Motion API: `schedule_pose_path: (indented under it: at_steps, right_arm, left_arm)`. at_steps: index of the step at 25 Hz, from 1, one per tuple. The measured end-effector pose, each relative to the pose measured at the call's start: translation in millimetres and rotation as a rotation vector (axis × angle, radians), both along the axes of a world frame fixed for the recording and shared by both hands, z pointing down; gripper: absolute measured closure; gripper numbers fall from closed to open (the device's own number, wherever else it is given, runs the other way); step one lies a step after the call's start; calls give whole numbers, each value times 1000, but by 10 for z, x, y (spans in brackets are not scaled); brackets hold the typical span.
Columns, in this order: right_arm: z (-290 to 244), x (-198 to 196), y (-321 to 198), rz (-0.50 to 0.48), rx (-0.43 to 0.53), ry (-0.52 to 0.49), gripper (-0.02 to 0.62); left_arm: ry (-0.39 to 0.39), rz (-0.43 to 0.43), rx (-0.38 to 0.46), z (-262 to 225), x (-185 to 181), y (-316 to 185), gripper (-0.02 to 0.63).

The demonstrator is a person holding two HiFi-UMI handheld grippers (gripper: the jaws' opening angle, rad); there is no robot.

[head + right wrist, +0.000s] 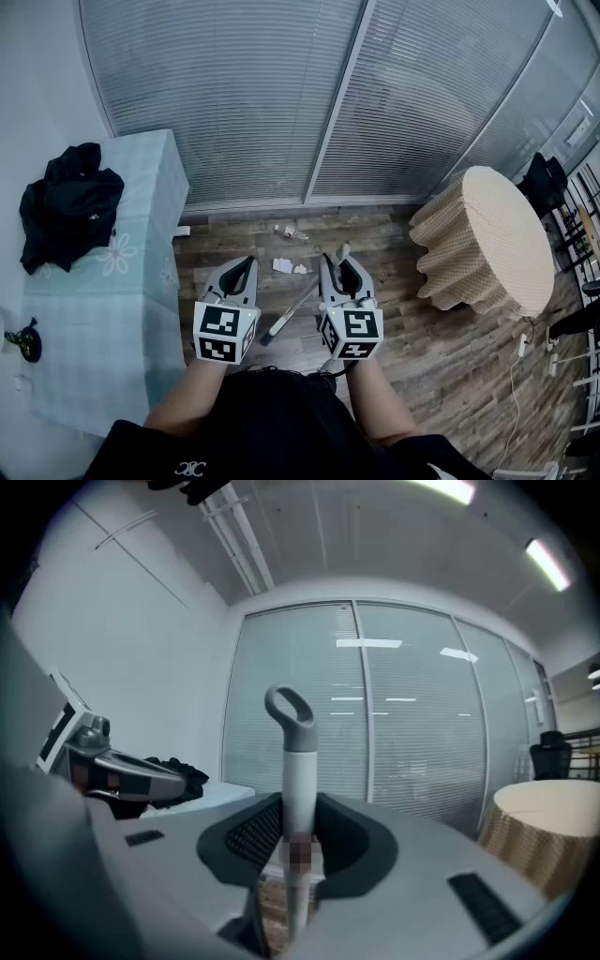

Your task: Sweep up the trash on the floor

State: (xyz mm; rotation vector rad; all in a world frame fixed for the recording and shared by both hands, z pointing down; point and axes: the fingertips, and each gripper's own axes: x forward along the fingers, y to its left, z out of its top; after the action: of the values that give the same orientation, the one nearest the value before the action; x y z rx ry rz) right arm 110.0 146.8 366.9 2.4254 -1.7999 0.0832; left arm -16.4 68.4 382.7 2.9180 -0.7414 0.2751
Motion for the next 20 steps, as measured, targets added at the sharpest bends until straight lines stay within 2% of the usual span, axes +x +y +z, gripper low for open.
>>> schedule_pose_path:
  at_steps: [8,20]
  right_arm:
    - [0,-143,72,-6,-21,16,483]
    - [46,-43,178,39,-45,28,483]
  left_arm:
    - [7,19,-17,7,-4,75,612]
    - [1,72,-34,83,125,139,612]
